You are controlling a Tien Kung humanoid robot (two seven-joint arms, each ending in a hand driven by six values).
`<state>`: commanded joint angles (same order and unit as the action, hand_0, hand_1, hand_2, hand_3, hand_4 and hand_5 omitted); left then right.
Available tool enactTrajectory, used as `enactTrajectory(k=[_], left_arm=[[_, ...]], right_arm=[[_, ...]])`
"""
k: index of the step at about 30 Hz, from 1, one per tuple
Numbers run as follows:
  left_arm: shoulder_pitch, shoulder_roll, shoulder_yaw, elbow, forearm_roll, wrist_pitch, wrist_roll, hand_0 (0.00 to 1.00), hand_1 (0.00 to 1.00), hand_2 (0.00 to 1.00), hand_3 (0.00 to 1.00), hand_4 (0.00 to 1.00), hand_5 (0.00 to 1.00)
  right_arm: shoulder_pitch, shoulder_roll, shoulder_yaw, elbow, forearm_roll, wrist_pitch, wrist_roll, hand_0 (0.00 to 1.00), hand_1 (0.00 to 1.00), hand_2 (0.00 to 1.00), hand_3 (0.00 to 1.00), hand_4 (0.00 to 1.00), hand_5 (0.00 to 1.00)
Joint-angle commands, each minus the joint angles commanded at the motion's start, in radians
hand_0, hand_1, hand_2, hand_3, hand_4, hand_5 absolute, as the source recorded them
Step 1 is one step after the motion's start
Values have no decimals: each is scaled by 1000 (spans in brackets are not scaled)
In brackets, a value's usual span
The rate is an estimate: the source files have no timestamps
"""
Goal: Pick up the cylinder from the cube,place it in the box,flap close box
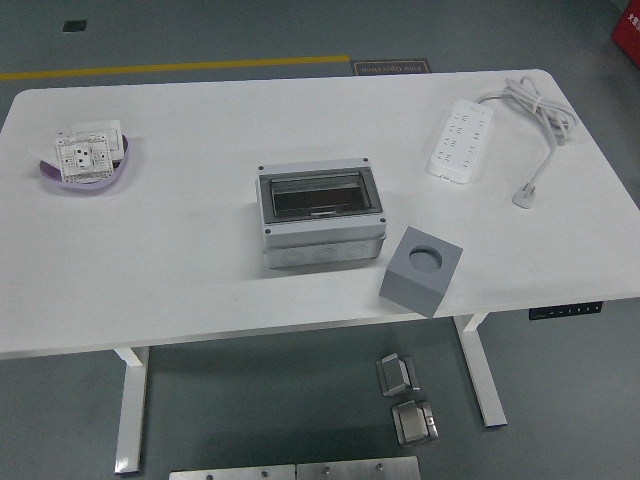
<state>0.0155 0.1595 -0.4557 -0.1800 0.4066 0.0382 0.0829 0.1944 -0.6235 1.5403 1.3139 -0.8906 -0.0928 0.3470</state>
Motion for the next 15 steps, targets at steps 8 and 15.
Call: enactTrajectory(k=[8, 15], left_arm=[[-2, 9, -5, 0, 7, 0, 5, 662, 652, 542, 583, 567, 244], [8, 10, -22, 0, 19, 1, 9, 662, 652, 542, 582, 567, 245]], right_arm=[[-1, -5, 10, -3, 1, -2, -1, 466, 546, 664, 750, 705, 423], [11, -2, -7, -15, 7, -1, 1, 467, 546, 664, 747, 701, 419]])
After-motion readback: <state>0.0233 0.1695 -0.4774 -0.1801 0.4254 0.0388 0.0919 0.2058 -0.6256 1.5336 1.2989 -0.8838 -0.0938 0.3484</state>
